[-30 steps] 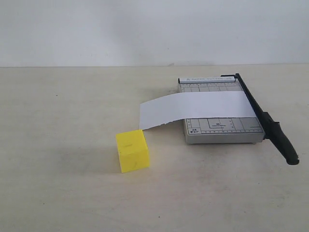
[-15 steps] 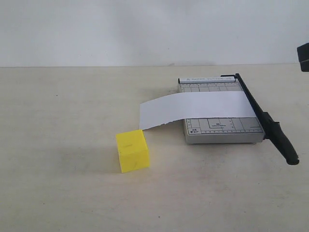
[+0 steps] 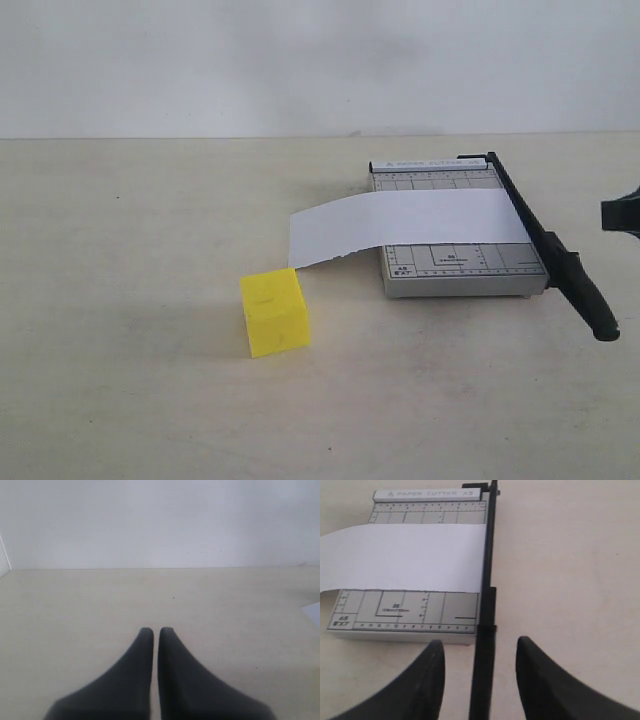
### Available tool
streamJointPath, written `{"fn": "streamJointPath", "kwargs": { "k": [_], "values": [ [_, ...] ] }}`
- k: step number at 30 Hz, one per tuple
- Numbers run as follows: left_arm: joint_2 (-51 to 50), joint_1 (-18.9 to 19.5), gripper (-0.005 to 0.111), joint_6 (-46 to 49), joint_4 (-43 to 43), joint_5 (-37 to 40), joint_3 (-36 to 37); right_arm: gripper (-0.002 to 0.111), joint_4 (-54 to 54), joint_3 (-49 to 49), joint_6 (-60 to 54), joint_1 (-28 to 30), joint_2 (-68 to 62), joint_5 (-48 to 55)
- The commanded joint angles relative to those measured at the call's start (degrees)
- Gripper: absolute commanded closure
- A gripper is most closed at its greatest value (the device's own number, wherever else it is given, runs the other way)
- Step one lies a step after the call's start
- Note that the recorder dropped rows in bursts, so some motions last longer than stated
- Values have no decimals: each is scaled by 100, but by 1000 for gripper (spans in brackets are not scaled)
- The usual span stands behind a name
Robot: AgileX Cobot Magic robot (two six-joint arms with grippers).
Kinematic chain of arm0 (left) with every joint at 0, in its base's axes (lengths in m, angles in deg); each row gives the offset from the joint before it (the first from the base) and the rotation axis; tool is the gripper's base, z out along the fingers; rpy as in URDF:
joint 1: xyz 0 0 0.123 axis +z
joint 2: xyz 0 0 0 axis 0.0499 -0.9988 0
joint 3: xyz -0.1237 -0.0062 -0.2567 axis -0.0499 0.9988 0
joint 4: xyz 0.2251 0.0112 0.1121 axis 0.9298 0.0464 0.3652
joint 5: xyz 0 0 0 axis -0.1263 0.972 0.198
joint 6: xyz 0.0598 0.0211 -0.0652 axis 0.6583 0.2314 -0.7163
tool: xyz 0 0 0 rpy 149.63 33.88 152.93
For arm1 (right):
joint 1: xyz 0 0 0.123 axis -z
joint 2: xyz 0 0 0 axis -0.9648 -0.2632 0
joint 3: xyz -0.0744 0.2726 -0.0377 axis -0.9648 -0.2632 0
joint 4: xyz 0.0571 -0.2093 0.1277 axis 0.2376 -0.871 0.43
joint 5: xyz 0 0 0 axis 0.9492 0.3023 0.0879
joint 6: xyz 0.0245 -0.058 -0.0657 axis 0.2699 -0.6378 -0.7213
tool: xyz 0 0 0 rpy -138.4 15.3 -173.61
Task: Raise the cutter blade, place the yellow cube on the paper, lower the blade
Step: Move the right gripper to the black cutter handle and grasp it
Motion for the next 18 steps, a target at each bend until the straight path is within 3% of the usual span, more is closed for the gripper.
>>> {"fn": "streamJointPath", "kwargs": {
  "k": [1,8,18],
  "values": [
    [18,-31,102,-67,1,-80,-17,63,151,-370,-504,16,-161,-706],
    [18,-31,102,-67,1,-80,-17,40,347,-385,-469,-72,-895,-661],
    [18,-31,102,-67,1,-80,-17,39,414,-360,-358,-414,-1426,-772]
  ]
}}
